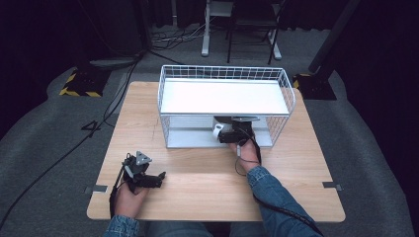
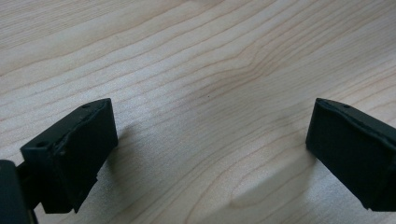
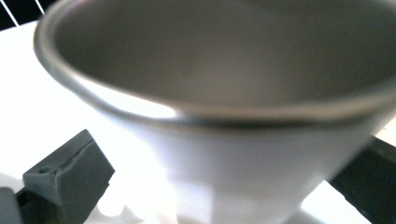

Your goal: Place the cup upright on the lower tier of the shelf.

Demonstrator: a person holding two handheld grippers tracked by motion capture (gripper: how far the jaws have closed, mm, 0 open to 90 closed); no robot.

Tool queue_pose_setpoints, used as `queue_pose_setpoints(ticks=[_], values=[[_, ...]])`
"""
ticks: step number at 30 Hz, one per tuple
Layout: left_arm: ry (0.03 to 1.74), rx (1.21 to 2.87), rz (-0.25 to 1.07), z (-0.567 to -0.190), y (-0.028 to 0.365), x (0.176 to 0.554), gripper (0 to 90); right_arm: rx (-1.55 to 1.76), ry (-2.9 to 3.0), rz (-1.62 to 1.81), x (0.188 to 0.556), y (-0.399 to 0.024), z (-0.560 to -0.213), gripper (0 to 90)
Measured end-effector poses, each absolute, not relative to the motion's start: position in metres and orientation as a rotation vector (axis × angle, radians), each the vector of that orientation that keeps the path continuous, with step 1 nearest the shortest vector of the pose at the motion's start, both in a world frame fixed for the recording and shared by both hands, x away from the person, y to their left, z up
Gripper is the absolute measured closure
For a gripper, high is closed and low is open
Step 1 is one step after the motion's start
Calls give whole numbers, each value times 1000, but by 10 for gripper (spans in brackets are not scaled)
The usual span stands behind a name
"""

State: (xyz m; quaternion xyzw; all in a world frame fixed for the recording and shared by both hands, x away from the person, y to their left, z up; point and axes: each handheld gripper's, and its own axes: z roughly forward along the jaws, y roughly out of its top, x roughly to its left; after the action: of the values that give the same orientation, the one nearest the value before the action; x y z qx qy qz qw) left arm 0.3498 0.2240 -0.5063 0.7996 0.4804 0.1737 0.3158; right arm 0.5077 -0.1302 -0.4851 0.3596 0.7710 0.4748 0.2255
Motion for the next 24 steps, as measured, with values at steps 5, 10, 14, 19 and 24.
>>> queue_pose_setpoints(ticks=[5,10,14,19,24], values=[[1265,2106,457,-506,224,350,24,987,2131,1306,504,-139,-483,0],[1260,2109,462,-506,224,349,25,967,2136,1290,498,-147,-479,0],[1261,2109,463,-506,224,346,26,981,2137,1308,491,-158,-476,0],[1264,2110,473,-506,228,341,31,992,2145,1314,477,-171,-465,0],[1289,2093,471,-506,233,335,32,973,2225,1314,468,-180,-460,0]])
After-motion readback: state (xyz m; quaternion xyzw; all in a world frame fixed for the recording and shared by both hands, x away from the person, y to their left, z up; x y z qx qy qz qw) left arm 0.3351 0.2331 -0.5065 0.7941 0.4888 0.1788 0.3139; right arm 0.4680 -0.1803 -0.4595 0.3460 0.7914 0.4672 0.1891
